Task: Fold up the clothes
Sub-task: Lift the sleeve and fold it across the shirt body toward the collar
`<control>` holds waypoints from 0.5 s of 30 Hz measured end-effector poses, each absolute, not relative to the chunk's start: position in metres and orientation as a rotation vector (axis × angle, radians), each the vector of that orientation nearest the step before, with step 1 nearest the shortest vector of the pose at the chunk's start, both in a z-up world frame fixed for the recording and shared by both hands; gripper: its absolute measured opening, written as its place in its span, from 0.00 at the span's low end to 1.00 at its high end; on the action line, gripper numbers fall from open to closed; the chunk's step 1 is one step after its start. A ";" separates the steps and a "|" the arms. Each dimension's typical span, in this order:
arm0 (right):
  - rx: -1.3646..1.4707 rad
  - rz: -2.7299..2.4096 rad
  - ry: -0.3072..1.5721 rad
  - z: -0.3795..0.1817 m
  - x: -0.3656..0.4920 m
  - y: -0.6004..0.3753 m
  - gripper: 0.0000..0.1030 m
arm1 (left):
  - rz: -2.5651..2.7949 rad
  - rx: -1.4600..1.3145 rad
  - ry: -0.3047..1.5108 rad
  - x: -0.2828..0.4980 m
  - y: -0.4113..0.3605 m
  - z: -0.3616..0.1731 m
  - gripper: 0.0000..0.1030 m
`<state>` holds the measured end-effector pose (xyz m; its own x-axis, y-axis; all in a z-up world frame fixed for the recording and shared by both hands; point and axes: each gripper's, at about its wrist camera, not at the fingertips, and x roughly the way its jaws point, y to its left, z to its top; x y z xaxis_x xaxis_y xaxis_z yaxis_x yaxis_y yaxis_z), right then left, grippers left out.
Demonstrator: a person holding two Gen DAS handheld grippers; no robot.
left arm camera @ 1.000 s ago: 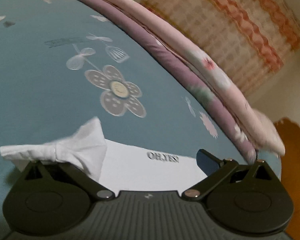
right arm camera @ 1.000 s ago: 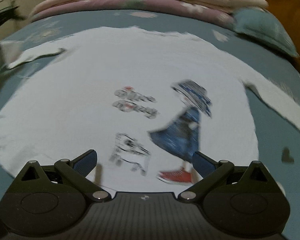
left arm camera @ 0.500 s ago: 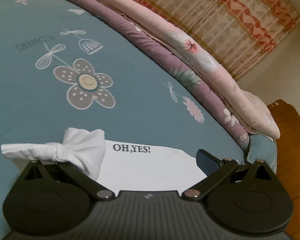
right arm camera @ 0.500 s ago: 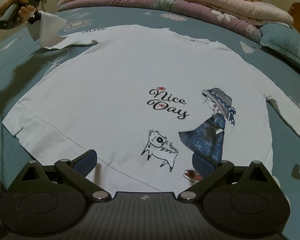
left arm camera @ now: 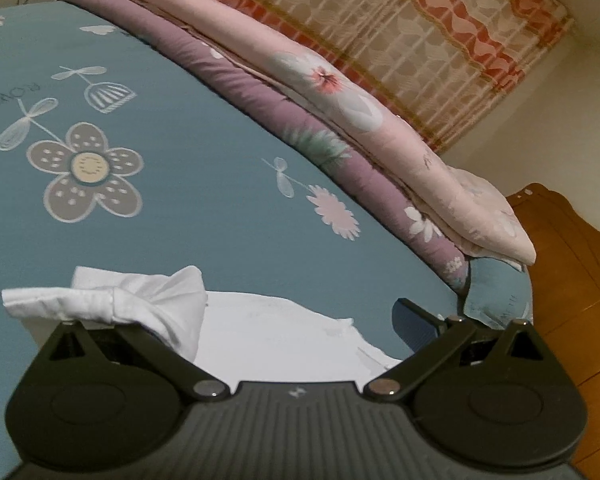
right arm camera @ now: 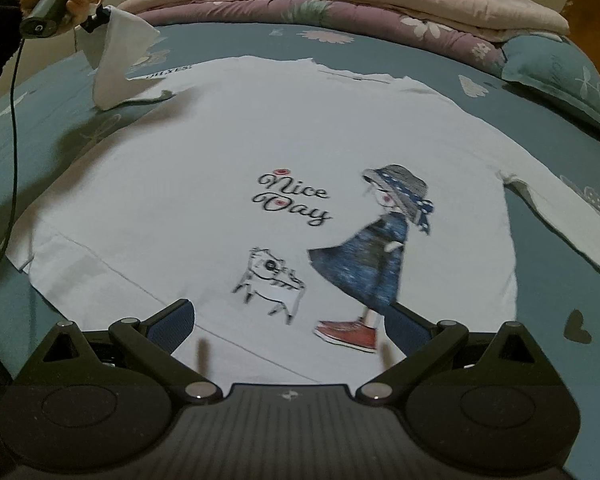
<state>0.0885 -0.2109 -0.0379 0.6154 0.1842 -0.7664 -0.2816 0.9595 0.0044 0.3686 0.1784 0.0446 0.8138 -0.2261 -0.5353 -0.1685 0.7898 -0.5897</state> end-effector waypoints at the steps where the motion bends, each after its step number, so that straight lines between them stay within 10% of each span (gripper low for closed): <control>1: -0.116 0.268 0.867 -0.038 0.089 -0.215 1.00 | -0.040 -0.675 0.633 0.371 0.173 0.045 0.98; 15: -0.069 0.246 0.864 -0.041 0.078 -0.251 1.00 | -0.127 -0.652 0.635 0.404 0.090 0.059 0.98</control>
